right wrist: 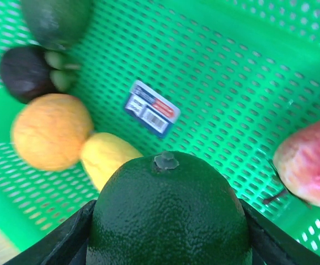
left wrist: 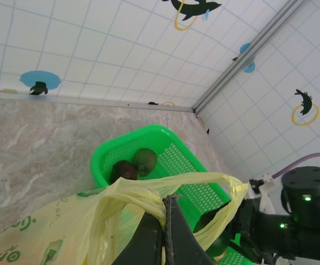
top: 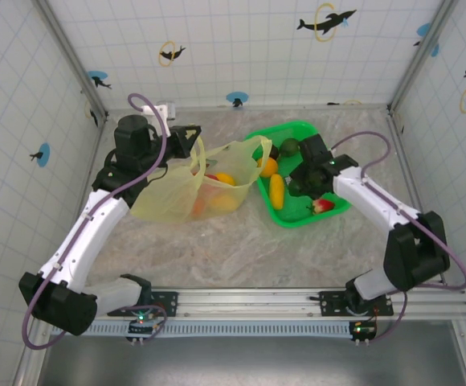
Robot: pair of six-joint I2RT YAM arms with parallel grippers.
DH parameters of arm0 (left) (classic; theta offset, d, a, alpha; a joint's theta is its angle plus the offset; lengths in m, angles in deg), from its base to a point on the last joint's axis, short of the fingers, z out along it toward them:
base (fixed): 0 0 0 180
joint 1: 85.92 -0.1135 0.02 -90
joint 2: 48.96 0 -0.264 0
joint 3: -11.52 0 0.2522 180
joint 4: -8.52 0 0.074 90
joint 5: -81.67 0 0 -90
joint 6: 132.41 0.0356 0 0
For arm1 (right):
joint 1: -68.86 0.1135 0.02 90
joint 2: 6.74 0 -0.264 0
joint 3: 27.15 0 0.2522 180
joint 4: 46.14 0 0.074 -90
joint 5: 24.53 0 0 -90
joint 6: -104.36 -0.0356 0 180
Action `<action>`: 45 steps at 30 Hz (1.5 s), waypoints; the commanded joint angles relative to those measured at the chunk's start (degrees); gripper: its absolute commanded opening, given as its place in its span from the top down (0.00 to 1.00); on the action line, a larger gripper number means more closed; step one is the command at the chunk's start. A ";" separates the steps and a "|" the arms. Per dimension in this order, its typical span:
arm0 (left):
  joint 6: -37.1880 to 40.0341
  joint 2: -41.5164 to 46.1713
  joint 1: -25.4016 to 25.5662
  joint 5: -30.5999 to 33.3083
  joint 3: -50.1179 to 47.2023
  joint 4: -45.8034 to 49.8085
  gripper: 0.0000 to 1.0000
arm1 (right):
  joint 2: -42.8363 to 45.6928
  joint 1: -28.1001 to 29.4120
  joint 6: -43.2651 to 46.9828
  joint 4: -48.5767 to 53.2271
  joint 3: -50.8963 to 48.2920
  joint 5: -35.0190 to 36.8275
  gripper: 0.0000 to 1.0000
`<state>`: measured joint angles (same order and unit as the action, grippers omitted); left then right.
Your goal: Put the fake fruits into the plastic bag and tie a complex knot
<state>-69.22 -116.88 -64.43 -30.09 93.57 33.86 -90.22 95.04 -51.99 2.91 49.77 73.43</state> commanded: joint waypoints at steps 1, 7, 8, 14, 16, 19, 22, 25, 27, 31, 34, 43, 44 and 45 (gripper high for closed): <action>1.35 -0.05 0.39 0.21 1.41 0.98 1.00 | 5.83 -1.33 6.79 -11.22 -4.87 -1.41 0.57; 1.25 0.54 0.39 0.22 0.82 1.08 1.00 | 17.46 -5.09 15.76 -35.51 -15.38 -15.84 0.56; 1.25 0.74 0.37 0.23 0.76 1.08 1.00 | 19.03 -5.86 16.67 -39.10 -16.77 -18.86 0.56; 1.20 1.37 0.44 0.16 0.19 0.99 1.00 | 22.32 -6.32 26.87 -45.69 -11.85 -27.41 0.58; 1.14 1.47 0.39 0.08 -0.02 0.92 1.00 | 23.12 -5.82 28.91 -48.22 -10.57 -29.45 0.58; 1.01 1.56 0.39 -0.03 -0.13 0.83 1.00 | 23.78 -2.97 33.56 -50.04 -8.72 -28.09 0.59; 0.98 1.47 0.39 -0.02 -0.30 0.91 1.00 | 22.06 1.84 38.52 -50.22 -5.30 -27.51 0.60; 0.88 1.39 0.39 -0.08 -0.22 0.82 1.00 | 18.20 7.85 43.29 -48.11 -1.24 -25.43 0.60; 0.85 1.30 0.39 -0.20 0.00 0.82 1.00 | 14.78 10.91 45.79 -46.47 1.09 -23.90 0.60; 0.82 1.47 0.43 0.09 0.18 0.98 1.00 | 9.45 14.61 48.53 -48.24 1.16 -21.96 0.61; 0.94 1.80 0.39 0.56 0.27 1.25 1.00 | 4.70 17.49 51.85 -47.84 2.26 -18.78 0.61; 1.35 3.25 0.39 1.99 0.26 1.78 1.00 | -5.92 22.97 59.67 -44.90 3.90 -2.08 0.62; 1.33 3.39 0.39 2.01 0.18 1.78 1.00 | -6.70 22.96 59.67 -44.85 3.86 -1.04 0.62; 1.43 3.48 0.39 2.05 0.15 1.77 1.00 | -7.59 22.96 59.75 -44.78 3.97 -0.52 0.62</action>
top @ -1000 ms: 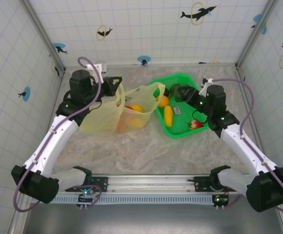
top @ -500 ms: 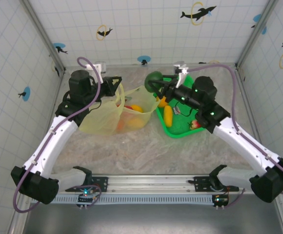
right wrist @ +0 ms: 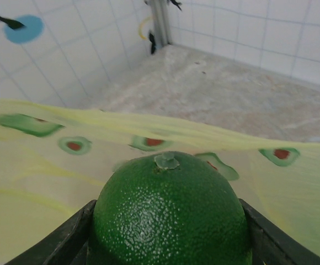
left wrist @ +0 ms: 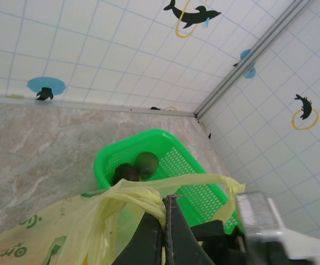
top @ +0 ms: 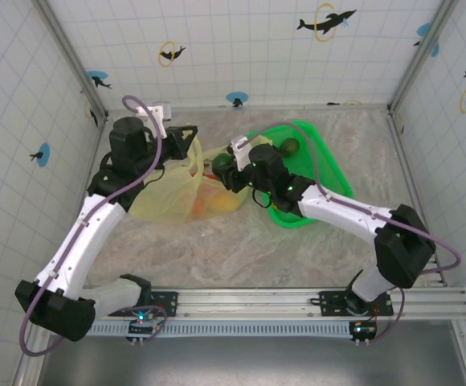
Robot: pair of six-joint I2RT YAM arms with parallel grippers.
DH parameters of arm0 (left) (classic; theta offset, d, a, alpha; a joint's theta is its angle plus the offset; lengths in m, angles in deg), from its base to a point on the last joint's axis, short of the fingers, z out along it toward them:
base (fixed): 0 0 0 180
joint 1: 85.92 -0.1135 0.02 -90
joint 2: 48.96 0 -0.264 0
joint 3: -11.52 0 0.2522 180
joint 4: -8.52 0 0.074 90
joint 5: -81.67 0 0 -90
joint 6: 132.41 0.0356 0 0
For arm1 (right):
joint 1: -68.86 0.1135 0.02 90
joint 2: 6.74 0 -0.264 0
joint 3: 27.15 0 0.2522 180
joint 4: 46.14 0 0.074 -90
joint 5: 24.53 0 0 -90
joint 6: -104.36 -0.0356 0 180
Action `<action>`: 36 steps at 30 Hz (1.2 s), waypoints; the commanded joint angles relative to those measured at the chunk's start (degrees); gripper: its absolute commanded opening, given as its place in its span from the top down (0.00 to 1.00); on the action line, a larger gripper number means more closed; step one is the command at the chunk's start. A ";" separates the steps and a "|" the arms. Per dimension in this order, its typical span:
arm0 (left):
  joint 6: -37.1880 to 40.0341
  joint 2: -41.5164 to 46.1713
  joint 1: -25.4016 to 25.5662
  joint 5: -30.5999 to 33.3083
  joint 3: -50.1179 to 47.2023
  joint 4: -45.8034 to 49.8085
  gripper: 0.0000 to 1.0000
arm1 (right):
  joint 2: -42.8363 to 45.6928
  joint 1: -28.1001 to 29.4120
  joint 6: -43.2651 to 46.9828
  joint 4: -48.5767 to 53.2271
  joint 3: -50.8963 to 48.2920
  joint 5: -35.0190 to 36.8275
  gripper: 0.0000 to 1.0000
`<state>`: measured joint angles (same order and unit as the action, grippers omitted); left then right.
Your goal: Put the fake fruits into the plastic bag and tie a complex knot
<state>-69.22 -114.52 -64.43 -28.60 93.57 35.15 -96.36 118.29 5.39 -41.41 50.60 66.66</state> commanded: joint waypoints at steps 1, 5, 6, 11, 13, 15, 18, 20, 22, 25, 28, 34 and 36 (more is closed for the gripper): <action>1.46 1.18 0.39 0.65 0.16 0.50 1.00 | -2.16 -0.39 2.38 -0.29 3.40 6.37 0.62; 1.82 1.31 0.38 1.19 -0.04 0.45 1.00 | -5.57 -0.49 1.24 0.88 6.07 -0.13 0.61; 1.93 1.27 0.36 1.29 -0.16 0.34 1.00 | -6.90 -0.47 0.27 1.48 7.55 -2.59 0.60; 1.90 0.85 0.39 1.31 0.02 0.12 1.00 | -11.69 -0.41 -4.29 1.73 12.97 -13.39 0.58; 2.01 0.73 0.38 1.60 0.08 0.13 1.00 | -12.74 -0.44 -6.93 -0.26 13.70 -17.33 0.50; 2.06 0.76 0.40 1.74 0.17 0.32 1.00 | -13.41 -0.69 -9.05 -1.44 13.93 -18.92 0.34; 2.10 0.78 0.39 1.90 0.20 0.49 1.00 | -13.35 -1.38 -9.48 -0.85 13.52 -18.88 0.27; 2.11 0.77 0.40 1.91 0.06 0.49 1.00 | -12.49 -2.02 -9.72 -1.09 12.13 -18.80 0.26; 2.13 0.77 0.39 1.91 -0.16 0.47 1.00 | -11.36 -2.70 -10.53 -2.25 10.44 -19.52 0.25; 2.15 0.70 0.40 1.90 -0.27 0.32 1.00 | -9.93 -3.43 -10.88 -2.72 8.87 -19.43 0.27; 2.12 0.33 0.39 1.86 -0.17 0.22 1.00 | -7.95 -4.14 -10.91 -3.39 7.28 -18.87 0.35; 1.99 -0.10 0.39 1.64 -0.26 0.13 1.00 | -2.41 -5.41 -9.86 -3.75 4.65 -16.81 0.66; 2.07 -0.09 0.37 1.72 -0.21 0.20 1.00 | 0.06 -5.58 -9.03 -3.05 3.83 -14.08 0.77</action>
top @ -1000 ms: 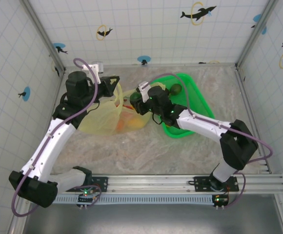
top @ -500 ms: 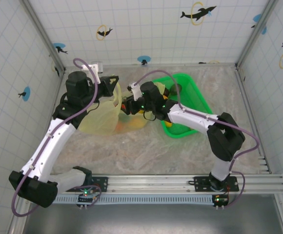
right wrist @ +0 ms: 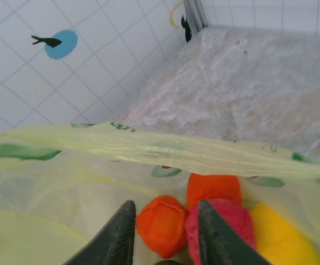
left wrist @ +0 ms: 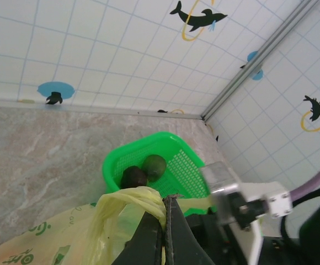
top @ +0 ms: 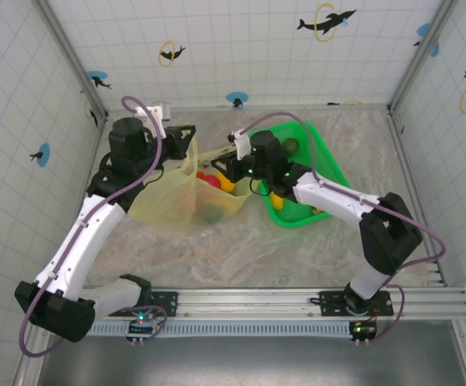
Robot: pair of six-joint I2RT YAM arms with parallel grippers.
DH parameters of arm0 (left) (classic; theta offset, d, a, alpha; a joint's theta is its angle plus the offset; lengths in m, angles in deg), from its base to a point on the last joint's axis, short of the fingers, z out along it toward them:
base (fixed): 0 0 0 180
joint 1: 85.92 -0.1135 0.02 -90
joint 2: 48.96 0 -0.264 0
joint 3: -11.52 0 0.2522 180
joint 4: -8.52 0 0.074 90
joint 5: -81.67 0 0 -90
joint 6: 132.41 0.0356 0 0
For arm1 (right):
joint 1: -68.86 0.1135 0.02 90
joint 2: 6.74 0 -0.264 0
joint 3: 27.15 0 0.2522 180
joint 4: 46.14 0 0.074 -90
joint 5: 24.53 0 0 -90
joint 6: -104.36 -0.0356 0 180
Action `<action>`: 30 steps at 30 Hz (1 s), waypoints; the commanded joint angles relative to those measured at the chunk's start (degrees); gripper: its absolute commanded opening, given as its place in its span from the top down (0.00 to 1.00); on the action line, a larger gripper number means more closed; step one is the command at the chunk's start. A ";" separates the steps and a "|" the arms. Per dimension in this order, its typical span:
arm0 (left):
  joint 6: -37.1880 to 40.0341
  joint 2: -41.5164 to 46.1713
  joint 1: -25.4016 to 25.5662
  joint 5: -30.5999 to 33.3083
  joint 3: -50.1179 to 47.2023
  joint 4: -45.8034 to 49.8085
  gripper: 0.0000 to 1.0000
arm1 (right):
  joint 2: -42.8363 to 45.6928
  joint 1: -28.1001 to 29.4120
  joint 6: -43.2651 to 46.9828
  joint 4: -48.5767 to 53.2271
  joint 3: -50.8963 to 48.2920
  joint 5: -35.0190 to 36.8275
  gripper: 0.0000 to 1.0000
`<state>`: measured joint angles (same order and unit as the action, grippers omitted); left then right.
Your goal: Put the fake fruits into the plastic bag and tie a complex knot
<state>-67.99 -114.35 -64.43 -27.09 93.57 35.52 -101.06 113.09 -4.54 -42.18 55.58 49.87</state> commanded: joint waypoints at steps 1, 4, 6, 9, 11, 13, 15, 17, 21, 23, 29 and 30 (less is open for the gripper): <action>0.80 -0.27 0.39 0.21 -0.20 -0.13 1.00 | 5.72 -0.45 1.34 -1.67 -1.22 3.69 0.87; 0.89 -0.18 0.39 0.39 -0.50 -0.06 1.00 | 9.63 -1.23 2.18 -1.92 -2.73 5.02 1.00; 0.86 -0.19 0.39 0.39 -0.75 -0.15 1.00 | 12.14 -1.86 2.37 -2.09 -2.86 3.62 1.00; 0.75 -0.27 0.39 0.25 -0.97 -0.14 1.00 | 16.02 -2.21 2.51 -2.35 -3.45 4.50 1.00; 0.72 -0.37 0.39 0.14 -0.83 -0.11 1.00 | 19.19 -3.02 1.79 -3.60 -5.17 6.57 1.00; 0.71 -0.41 0.39 0.17 -0.87 0.08 1.00 | 22.46 -4.38 0.46 -3.83 -7.10 8.60 0.92; 0.71 -0.40 0.39 0.14 -0.88 0.20 1.00 | 26.04 -5.91 0.09 -2.65 -9.53 12.08 0.87; 0.75 -0.36 0.39 0.07 -0.88 0.21 1.00 | 29.33 -7.32 0.22 -0.18 -12.25 17.53 0.78; 0.49 -0.45 0.39 -0.40 -0.68 0.21 1.00 | 33.96 -9.43 1.76 8.98 -16.25 23.60 0.80; 0.52 -0.45 0.43 -0.46 -0.67 0.19 1.00 | 35.84 -9.81 0.81 12.68 -18.30 24.48 0.81; 0.28 -0.09 0.49 -0.67 -1.28 -0.16 1.00 | 32.84 -10.54 -6.45 35.86 -13.11 21.71 0.78; 0.32 -0.11 0.54 -0.67 -1.38 -0.22 1.00 | 31.90 -10.46 -6.68 38.77 -12.43 18.99 0.78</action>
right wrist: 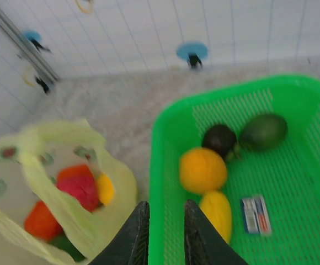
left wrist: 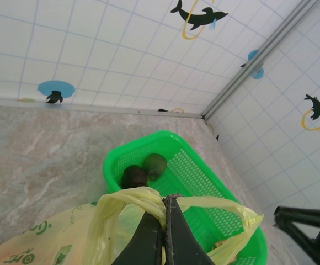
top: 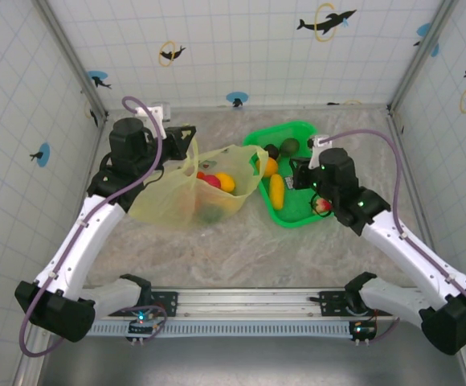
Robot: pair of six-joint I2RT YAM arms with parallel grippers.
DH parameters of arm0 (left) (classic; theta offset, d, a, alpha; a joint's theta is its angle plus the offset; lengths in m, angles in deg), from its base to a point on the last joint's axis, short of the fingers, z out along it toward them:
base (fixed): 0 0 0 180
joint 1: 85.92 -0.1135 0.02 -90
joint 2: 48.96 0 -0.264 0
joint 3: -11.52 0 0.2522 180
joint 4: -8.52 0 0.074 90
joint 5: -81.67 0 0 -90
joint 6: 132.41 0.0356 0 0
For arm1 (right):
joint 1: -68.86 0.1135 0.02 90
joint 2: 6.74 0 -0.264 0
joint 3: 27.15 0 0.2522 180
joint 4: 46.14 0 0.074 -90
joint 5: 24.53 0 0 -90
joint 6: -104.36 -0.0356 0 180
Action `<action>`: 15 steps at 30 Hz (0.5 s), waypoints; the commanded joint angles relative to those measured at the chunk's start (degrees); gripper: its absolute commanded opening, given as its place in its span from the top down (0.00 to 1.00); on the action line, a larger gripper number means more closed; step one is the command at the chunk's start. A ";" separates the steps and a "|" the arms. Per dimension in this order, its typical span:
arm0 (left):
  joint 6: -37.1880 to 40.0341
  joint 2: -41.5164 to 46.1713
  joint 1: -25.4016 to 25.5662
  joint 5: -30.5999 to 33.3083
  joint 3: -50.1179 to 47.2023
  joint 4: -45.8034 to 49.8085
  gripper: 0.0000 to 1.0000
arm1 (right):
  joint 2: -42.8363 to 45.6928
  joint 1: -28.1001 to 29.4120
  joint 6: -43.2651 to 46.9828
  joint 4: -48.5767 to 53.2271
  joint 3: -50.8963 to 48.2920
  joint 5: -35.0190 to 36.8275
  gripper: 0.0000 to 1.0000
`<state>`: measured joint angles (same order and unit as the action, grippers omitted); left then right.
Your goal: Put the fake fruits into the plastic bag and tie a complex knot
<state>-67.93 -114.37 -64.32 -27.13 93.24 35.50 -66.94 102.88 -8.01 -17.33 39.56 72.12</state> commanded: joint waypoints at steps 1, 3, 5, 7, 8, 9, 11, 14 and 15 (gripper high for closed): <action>0.26 -0.08 0.45 -0.69 -1.14 -0.30 1.00 | -3.00 0.01 -3.73 16.40 4.22 -6.06 0.79; 0.25 -0.01 0.61 -0.63 -1.19 -0.30 1.00 | -3.21 1.22 -4.39 18.46 3.50 -10.63 0.80; 0.16 0.10 0.68 -0.69 -1.39 -0.48 1.00 | -3.79 3.10 -5.23 19.38 2.61 -16.02 0.81; 0.14 0.24 0.80 -0.76 -1.51 -0.56 1.00 | -4.73 6.79 -5.71 18.73 1.34 -19.92 0.81; 0.16 0.32 0.81 -0.67 -1.58 -0.70 1.00 | -5.70 9.42 -5.60 18.98 1.11 -19.85 0.81; 0.12 0.36 0.81 -0.66 -1.61 -0.65 1.00 | -6.83 11.50 -5.37 19.70 1.15 -18.87 0.81; 0.14 0.58 0.81 -0.72 -1.74 -0.71 1.00 | -9.30 14.82 -5.10 21.85 1.13 -16.21 0.81; 0.13 1.02 0.81 -0.57 -1.78 -0.50 1.00 | -11.16 15.70 -5.70 24.37 -0.05 -12.98 0.80; 0.12 1.15 0.78 -0.54 -1.87 -0.48 1.00 | -11.38 15.71 -5.82 25.50 -0.13 -11.14 0.78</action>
<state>-67.93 -114.31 -63.77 -27.16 92.21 35.47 -77.74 118.62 -12.91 2.96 40.65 57.37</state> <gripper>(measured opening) 0.047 0.209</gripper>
